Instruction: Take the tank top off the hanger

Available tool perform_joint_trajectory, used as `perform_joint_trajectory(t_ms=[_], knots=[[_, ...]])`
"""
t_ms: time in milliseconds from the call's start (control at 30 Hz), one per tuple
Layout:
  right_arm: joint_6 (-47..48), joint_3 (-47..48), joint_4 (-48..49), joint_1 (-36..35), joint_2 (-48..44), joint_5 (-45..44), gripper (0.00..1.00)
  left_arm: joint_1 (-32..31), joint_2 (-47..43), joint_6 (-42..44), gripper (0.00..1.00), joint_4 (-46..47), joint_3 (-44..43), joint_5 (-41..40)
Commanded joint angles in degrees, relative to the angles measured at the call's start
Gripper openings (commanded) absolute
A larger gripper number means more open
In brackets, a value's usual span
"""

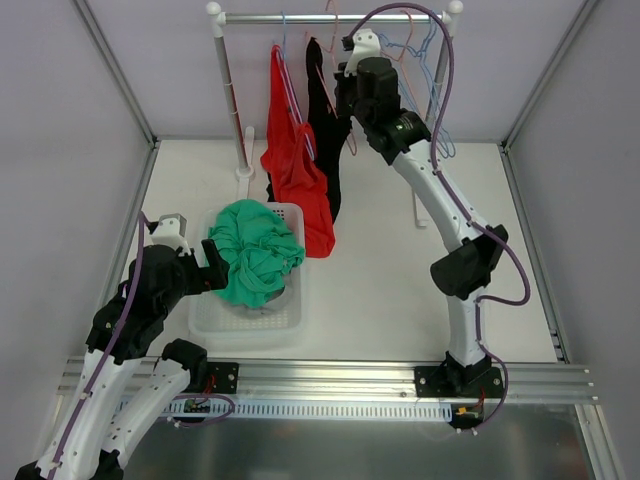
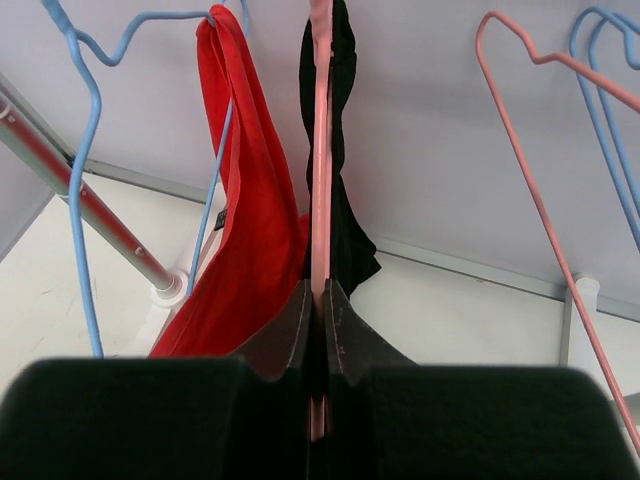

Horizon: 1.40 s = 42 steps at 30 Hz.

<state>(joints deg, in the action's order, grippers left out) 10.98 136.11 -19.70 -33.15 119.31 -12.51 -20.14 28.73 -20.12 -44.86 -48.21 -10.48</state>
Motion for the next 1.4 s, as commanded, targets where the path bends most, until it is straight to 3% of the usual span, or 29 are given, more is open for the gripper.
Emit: perform_joint_trajectory(t_ms=[0,767,1067,1367], knots=[[-0.3,-0.5,6.3,-0.3,-9.3,-1.9,0.00,0.4,-0.3,0.2,0.99,1.7,0.2,1.5],[1.2,-15.2,2.5,-0.2,-31.7,-3.2,0.00,0.2,-0.7,0.2,0.99,1.9,0.3,1.5],[2.2,-25.1,1.4,-0.2,-46.3,-2.8,0.00,0.2,-0.4,0.2,0.99,2.0,0.4,1.7],[4.6,-25.5,-4.7,-0.2,-57.8,-1.5,0.00,0.2,-0.3,0.1,0.99,2.0,0.4,1.4]])
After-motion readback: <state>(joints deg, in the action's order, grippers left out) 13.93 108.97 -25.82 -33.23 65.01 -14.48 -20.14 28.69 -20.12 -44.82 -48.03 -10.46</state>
